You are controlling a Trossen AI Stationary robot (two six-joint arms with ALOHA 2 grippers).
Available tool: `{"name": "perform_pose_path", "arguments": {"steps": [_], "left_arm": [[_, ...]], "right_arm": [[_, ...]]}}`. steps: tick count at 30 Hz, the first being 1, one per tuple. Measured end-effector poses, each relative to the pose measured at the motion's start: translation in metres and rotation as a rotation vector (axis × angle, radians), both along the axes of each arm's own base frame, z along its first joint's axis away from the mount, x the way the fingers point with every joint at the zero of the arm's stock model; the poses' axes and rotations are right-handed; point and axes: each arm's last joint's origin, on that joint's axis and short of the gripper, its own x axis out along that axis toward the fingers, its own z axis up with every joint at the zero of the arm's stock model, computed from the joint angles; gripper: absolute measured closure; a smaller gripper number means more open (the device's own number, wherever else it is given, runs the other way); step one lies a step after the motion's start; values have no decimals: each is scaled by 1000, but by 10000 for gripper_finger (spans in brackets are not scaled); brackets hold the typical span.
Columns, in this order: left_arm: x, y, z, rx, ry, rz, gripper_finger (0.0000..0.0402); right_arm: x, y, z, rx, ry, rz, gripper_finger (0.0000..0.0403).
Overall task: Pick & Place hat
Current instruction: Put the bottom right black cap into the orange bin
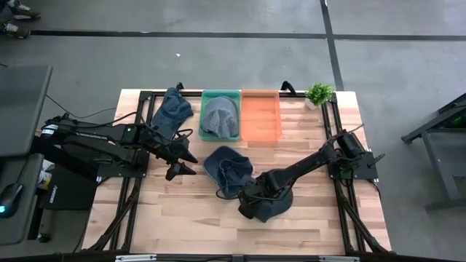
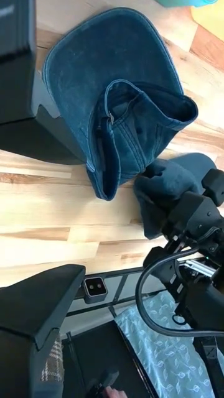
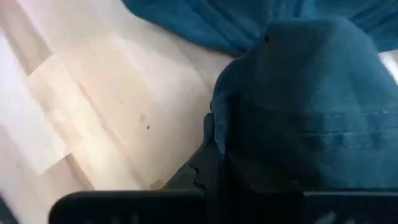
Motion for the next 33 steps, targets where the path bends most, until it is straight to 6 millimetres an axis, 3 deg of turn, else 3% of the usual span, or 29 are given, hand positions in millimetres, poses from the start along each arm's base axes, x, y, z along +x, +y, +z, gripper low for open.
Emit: {"name": "perform_pose_path", "arguments": {"steps": [9, 21, 33], "left_arm": [[0, 0, 0, -1, 0, 0, 128], [0, 0, 0, -2, -2, -1, 128], [0, 0, 0, -1, -3, -3, 128]], "right_arm": [[-2, 5, 13, 74, -12, 21, 400], [-14, 3, 99, -42, 31, 92, 402], [-27, -6, 149, -139, 106, 163, 402]]}}
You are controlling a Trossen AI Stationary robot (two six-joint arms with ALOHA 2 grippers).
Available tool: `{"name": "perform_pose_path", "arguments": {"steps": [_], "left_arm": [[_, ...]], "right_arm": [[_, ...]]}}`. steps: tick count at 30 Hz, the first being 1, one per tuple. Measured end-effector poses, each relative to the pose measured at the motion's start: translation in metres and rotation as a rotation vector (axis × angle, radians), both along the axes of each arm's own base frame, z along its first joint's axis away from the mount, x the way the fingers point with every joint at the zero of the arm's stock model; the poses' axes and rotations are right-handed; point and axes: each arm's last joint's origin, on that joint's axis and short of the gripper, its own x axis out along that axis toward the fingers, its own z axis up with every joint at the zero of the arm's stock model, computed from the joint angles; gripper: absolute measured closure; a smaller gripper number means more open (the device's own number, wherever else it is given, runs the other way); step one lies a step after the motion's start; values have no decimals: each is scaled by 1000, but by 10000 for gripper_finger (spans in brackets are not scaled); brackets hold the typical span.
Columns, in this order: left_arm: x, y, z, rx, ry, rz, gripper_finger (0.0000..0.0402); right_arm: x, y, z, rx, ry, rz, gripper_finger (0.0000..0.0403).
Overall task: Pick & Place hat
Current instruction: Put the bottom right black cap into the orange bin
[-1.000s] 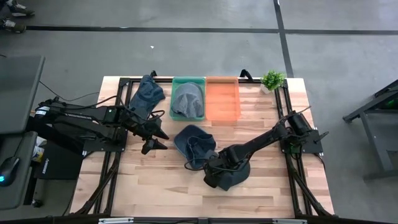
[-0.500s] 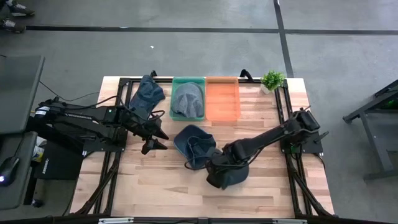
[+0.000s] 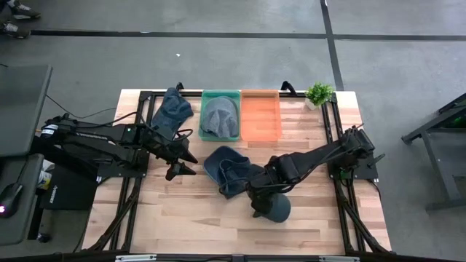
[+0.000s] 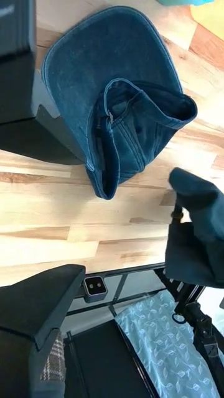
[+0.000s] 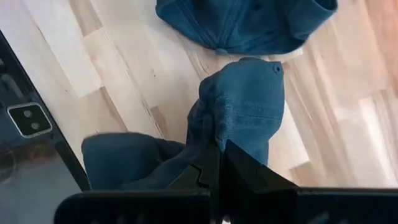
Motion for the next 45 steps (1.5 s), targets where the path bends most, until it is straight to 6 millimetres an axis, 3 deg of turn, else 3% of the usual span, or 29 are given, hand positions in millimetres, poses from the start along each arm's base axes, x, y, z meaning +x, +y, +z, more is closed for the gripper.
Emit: {"name": "perform_pose_path", "arguments": {"steps": [10, 18, 30, 45], "left_arm": [[0, 0, 0, 4, -2, -3, 128], [0, 0, 0, 6, -4, -4, 128], [0, 1, 0, 6, -2, 15, 128], [1, 3, 1, -24, 12, 128, 128]], "right_arm": [[-11, -6, 27, -85, 27, 46, 403], [-13, -20, 29, -172, 77, 183, 403], [1, -72, 31, -408, 113, 377, 402], [9, -141, 35, -747, 345, 743, 402]]}}
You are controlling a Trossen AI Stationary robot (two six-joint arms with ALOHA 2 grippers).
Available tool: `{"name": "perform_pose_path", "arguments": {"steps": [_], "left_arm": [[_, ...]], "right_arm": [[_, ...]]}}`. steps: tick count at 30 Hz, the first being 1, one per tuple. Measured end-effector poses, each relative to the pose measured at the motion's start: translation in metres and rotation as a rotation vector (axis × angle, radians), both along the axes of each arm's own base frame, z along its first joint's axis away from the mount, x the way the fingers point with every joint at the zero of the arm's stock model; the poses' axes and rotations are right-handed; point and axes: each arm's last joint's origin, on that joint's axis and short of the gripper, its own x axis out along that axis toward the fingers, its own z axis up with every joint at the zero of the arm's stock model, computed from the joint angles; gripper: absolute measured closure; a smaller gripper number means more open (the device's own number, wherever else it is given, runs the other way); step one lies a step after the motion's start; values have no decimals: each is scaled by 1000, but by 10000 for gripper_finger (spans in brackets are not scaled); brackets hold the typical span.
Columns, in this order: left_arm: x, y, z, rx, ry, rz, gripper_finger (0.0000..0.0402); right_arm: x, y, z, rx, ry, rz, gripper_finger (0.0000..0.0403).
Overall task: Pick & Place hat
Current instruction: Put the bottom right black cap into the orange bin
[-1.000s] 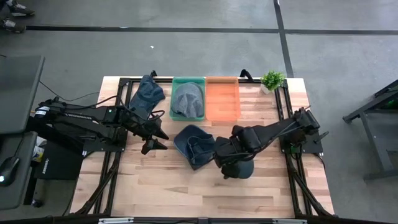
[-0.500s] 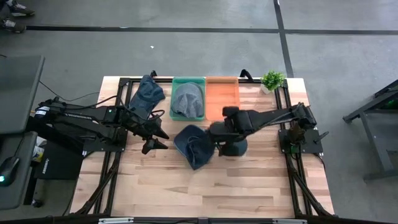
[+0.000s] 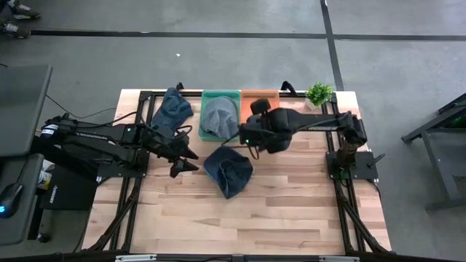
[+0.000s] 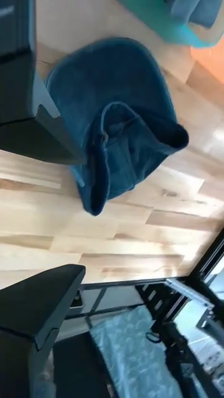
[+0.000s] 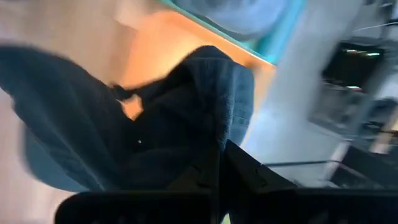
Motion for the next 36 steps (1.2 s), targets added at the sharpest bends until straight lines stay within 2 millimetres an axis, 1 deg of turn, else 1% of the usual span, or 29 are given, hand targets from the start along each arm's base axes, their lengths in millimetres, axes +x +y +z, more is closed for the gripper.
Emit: {"name": "perform_pose_path", "arguments": {"steps": [3, 7, 12, 17, 24, 30, 34, 36], "left_arm": [[1, 1, 1, -6, -5, 29, 128], [1, 1, 1, -14, -8, 68, 128], [1, 2, 1, -41, -1, 117, 128], [1, 3, 1, -68, 4, 146, 128], [1, 3, 1, -99, 11, 176, 128], [1, 3, 1, -117, 14, 192, 128], [1, 3, 1, -122, 15, 195, 128], [1, 3, 1, -132, 17, 202, 128]], "right_arm": [[2, -14, 2, -82, 34, 40, 402], [8, -34, 3, -109, 23, 63, 402], [12, -63, 6, -120, -70, -17, 403], [8, -90, 5, -70, -175, -192, 403], [-1, -125, 3, 131, -406, -522, 403], [-2, -149, 5, 259, -608, -705, 403], [-6, -163, -4, 315, -664, -825, 403], [-8, -168, -14, 335, -656, -870, 403]]}}
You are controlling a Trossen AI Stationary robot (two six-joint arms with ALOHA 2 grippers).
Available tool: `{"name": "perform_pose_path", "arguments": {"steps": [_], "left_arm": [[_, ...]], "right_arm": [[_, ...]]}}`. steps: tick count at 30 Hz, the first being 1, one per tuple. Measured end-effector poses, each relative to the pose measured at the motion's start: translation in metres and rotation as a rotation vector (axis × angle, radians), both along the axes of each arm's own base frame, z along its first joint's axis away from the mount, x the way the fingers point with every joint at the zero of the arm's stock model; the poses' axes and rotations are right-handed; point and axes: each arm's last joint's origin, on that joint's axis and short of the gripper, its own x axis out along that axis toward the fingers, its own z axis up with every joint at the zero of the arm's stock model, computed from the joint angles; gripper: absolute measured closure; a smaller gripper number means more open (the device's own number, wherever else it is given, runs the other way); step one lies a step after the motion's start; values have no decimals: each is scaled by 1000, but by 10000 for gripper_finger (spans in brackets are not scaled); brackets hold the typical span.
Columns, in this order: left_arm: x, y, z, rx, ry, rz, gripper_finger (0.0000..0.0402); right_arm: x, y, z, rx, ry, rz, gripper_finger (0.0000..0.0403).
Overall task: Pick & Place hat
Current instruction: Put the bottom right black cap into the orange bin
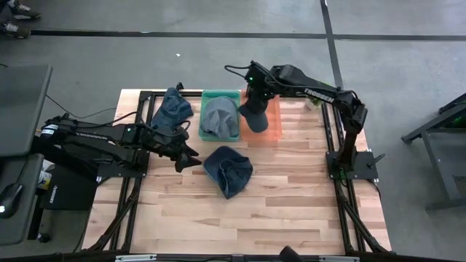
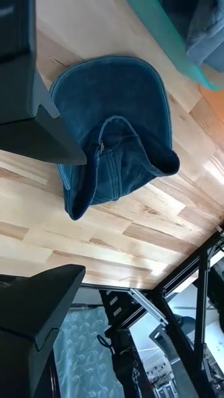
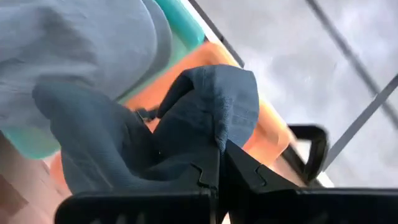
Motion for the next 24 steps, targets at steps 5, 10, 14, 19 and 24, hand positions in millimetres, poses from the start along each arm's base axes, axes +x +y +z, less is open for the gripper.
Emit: {"name": "perform_pose_path", "arguments": {"steps": [5, 10, 14, 19, 24], "left_arm": [[0, 0, 0, -9, 1, 5, 128], [0, 0, 0, -28, 3, 18, 128], [0, 0, 0, -28, 4, 18, 128], [0, 0, 0, -28, 4, 18, 128], [0, 0, 0, -37, 5, 23, 128]], "right_arm": [[-5, -12, -32, 51, 26, -73, 403], [-12, -26, -61, 79, 21, -133, 403], [-16, -35, -77, 75, -4, -167, 403], [-21, -46, -89, 50, -22, -204, 403], [-30, -60, -93, 2, -25, -262, 403]]}}
